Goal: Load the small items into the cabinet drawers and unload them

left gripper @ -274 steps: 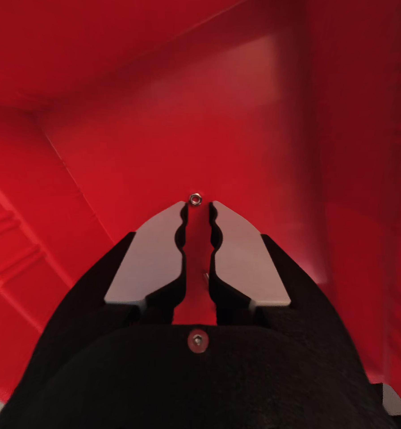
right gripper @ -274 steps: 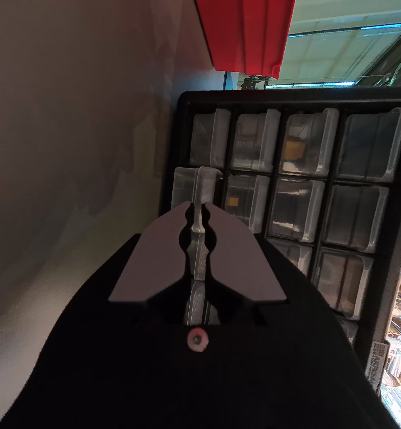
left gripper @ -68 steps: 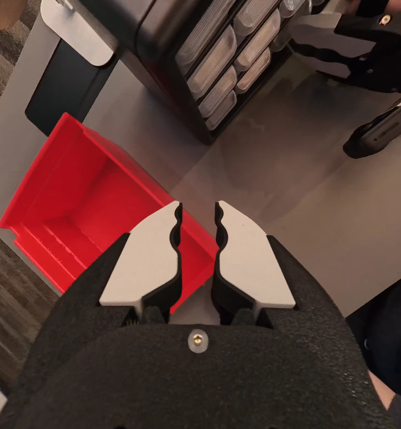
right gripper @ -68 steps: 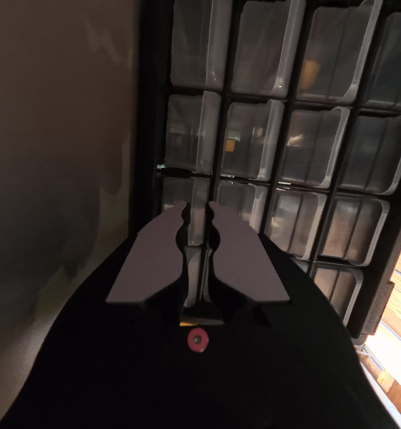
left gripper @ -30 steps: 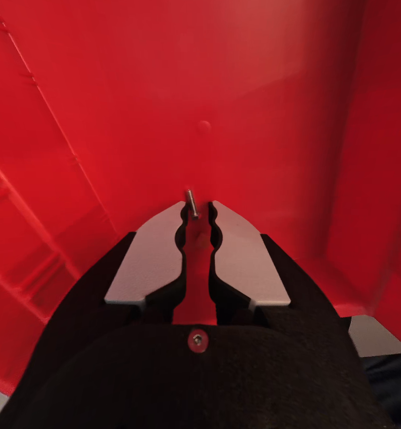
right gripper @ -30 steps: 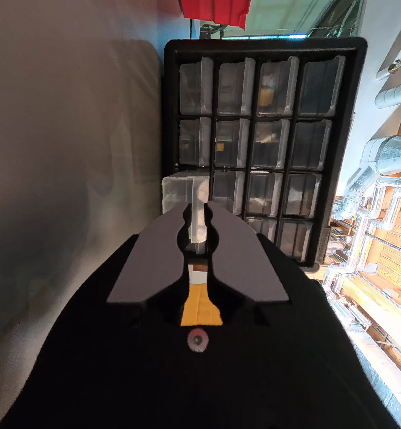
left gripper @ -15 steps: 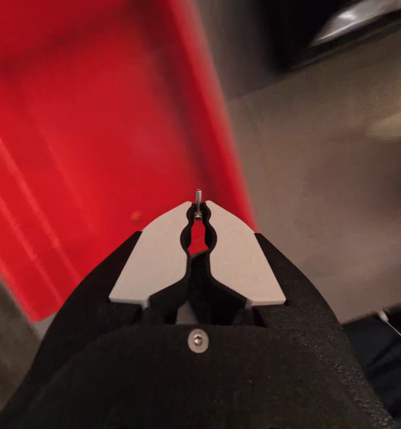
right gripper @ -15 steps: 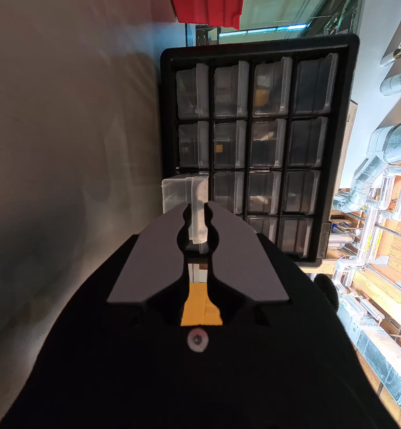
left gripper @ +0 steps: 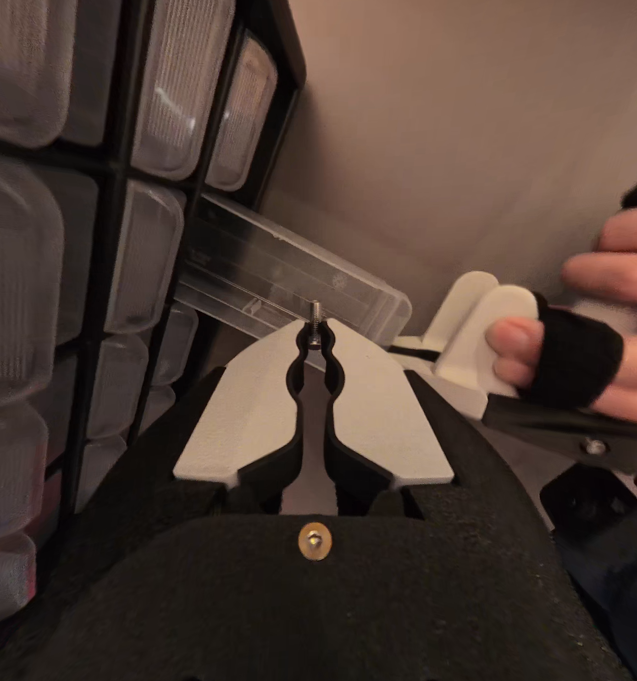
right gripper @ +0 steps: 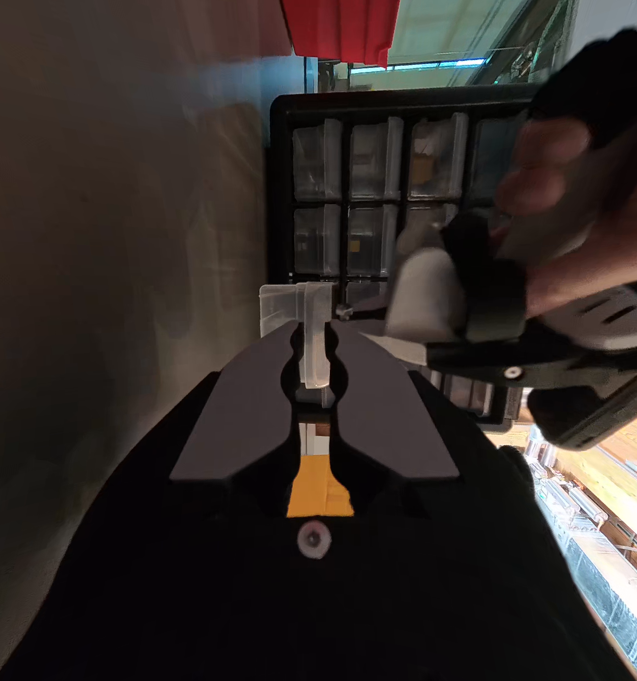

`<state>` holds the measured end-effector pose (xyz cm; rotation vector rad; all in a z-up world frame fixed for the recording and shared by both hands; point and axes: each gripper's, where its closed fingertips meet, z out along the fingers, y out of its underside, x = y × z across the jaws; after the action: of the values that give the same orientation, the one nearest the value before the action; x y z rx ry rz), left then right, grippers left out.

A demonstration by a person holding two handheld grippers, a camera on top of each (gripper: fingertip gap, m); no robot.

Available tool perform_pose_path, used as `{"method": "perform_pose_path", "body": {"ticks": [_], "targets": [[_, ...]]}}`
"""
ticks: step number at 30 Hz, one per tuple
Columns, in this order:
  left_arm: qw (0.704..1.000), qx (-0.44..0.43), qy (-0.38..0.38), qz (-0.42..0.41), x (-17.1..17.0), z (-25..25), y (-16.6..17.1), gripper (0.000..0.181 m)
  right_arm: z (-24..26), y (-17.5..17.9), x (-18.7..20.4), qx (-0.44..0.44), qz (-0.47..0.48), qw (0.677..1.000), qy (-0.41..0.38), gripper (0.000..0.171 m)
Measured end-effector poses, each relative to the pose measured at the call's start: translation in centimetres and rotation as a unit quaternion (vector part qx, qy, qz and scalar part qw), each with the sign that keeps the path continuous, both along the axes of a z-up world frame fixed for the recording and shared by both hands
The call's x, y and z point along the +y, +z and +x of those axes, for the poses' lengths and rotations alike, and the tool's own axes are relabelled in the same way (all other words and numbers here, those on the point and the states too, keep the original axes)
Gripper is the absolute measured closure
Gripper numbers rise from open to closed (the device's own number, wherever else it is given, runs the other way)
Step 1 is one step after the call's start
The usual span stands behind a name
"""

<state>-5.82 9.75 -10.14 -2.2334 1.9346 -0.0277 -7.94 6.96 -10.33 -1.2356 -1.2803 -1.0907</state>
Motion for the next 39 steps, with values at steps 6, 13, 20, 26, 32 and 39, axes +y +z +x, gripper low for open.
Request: {"method": "perform_pose_path", "body": {"ticks": [6,13,20,26,32,39], "targets": [[0.999,0.037,-0.009,0.029,1.2,1.0,-1.8,0.176,0.0,-0.1,0.1,0.005,-0.007,1.000,-0.002,0.159],[0.996,0.078,-0.001,0.035,2.2,0.8,-3.6,0.176,0.0,-0.2,0.1,0.008,-0.016,1.000,-0.003,0.159],[0.995,0.094,0.000,0.035,2.1,0.6,-3.8,0.160,0.1,-0.5,0.2,0.006,-0.025,1.000,-0.009,0.159],[0.997,0.004,0.008,0.071,1.7,0.8,0.0,0.163,0.7,-0.6,0.6,0.008,-0.025,0.999,-0.020,0.159],[0.992,-0.105,0.030,0.064,-0.4,-4.2,4.9,0.166,0.9,-0.4,1.8,0.025,-0.018,0.999,-0.028,0.158],[0.977,-0.117,0.117,0.134,2.9,-13.3,9.0,0.166,1.5,-0.2,4.7,0.032,-0.002,0.998,-0.054,0.159]]}}
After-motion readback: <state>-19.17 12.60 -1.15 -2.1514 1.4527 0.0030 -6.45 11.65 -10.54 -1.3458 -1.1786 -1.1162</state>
